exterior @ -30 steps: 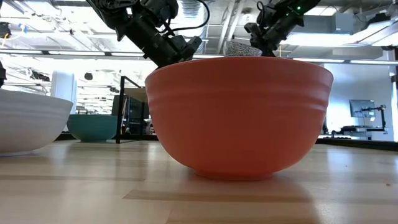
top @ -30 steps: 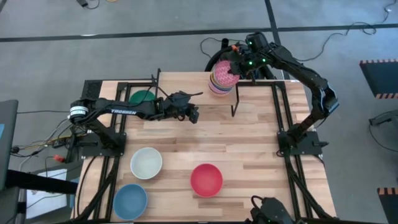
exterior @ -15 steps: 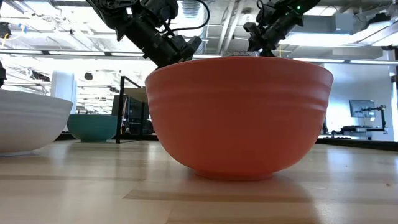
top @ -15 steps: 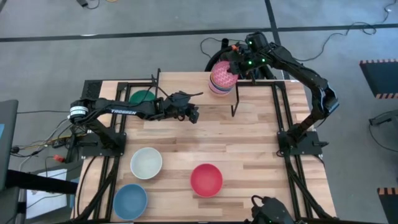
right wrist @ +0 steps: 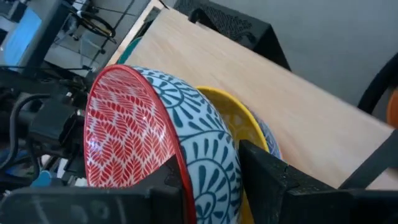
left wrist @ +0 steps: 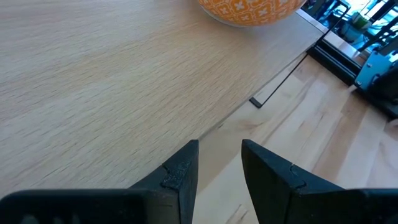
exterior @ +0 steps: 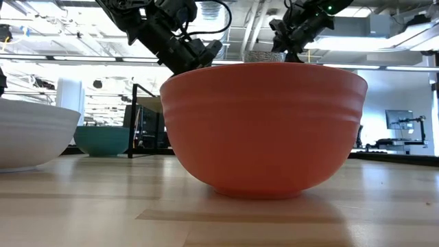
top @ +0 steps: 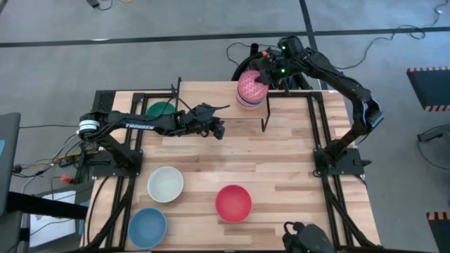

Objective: Place and stack bowls onto a shelf
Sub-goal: Stack the red patterned bowl on top of the yellow patterned bowl on the shelf

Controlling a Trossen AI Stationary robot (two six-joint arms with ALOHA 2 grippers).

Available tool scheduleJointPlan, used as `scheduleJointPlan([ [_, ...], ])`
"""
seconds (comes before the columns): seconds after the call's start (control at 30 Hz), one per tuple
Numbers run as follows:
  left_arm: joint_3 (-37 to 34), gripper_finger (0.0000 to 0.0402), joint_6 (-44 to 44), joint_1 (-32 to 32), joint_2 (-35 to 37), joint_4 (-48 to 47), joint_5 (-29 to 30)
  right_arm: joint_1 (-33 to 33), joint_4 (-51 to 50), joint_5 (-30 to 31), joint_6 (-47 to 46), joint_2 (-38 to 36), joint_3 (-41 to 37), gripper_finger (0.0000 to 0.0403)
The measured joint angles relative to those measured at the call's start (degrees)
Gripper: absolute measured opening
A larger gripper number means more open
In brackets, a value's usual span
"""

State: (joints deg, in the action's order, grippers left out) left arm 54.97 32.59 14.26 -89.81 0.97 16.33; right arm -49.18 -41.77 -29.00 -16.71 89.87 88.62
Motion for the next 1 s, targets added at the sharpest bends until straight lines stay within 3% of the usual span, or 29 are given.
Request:
scheduleJointPlan([
  [0.23, 0.01, 0.0115, -0.01, -0.04, 0.01, -0.61, -0.56, 0.35, 1.86, 0.66, 7.97, -0.68, 0.00, 0.0139],
  [0.4, -0.01, 0.0115, -0.45, -0.04, 0.01, -0.65, -0.70, 1.28, 2.20, 4.70, 12.97, -0.68, 0.00, 0.0141],
  [1.0, -0.04, 0.0115, -1.45, -0.07, -0.01, -0.74, -1.00, 3.90, 3.82, 4.93, 15.90, -0.68, 0.00, 0.0107],
])
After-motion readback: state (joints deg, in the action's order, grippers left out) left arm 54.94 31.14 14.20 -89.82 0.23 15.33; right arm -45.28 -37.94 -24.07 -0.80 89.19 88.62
